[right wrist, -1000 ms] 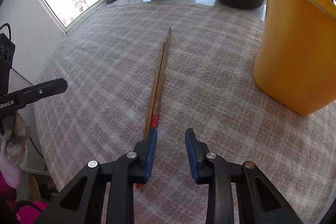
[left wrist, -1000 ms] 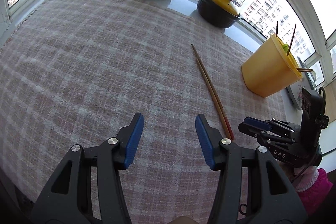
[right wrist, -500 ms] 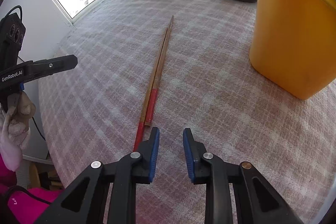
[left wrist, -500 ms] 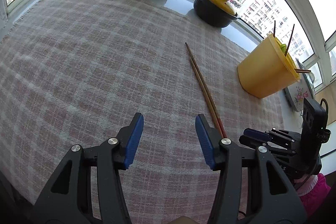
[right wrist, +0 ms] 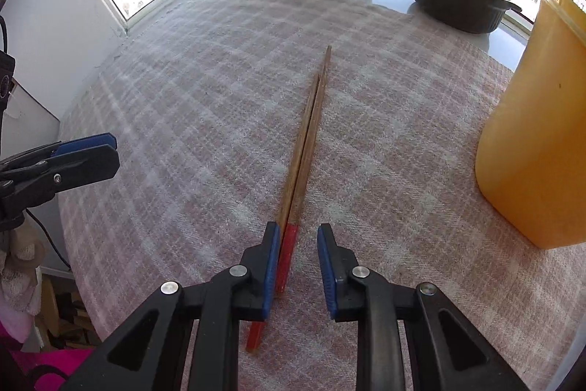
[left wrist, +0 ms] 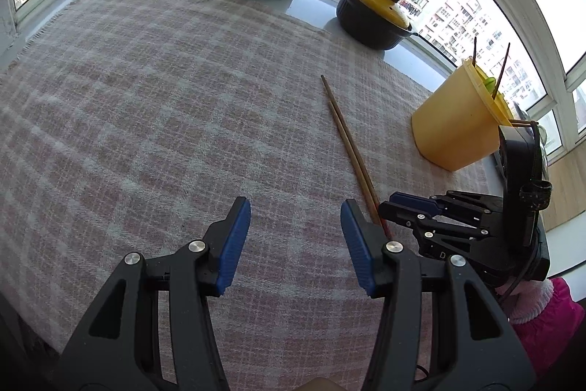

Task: Organize utensils
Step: 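Close the right tool on one red-tipped chopstick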

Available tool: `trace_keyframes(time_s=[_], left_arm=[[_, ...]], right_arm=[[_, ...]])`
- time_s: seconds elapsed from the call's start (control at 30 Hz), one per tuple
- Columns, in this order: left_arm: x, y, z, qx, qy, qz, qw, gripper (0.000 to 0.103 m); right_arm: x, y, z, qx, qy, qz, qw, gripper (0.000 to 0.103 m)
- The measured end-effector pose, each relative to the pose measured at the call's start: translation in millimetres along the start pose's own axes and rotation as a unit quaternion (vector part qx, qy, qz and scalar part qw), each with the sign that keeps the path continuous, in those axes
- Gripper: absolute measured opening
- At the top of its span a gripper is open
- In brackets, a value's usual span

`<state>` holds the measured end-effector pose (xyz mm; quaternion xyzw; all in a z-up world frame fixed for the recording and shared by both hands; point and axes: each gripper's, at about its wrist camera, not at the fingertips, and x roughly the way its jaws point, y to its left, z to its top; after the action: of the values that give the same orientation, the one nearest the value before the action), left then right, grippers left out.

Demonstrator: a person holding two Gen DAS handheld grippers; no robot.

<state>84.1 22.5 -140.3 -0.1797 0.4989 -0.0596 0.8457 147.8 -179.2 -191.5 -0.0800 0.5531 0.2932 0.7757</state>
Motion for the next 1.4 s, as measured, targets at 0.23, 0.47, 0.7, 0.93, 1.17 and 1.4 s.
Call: trace_keyframes(time_s=[0.23, 0.47, 0.7, 0.93, 1.17, 1.4], left_arm=[[-3, 11, -1, -0.012, 0.000, 0.003, 0.9999, 0.052], [-6, 10, -2, -0.011, 0.000, -0.002, 0.9999, 0.052], [-7, 17, 1, -0.015, 0.000, -0.003, 0.9999, 0.052], [-1, 11, 4, -0.006, 0.011, -0.012, 0.9998, 0.052], [16, -7, 5, 0.016, 0.036, -0.035, 0.9986, 0.052], [40, -35, 8, 0.046, 0.064, -0.060, 0.9951, 0.047]], right_arm=[[5, 0, 4, -0.011, 0.013, -0.006, 1.000, 0.018], [11, 5, 15, -0.014, 0.025, -0.028, 0.999, 0.018], [13, -3, 17, 0.000, 0.039, -0.025, 0.999, 0.017], [22, 0, 31, 0.013, 0.034, -0.039, 0.999, 0.008], [8, -19, 6, 0.070, 0.036, -0.034, 0.996, 0.004], [-16, -34, -50, 0.165, 0.029, -0.004, 0.986, 0.004]])
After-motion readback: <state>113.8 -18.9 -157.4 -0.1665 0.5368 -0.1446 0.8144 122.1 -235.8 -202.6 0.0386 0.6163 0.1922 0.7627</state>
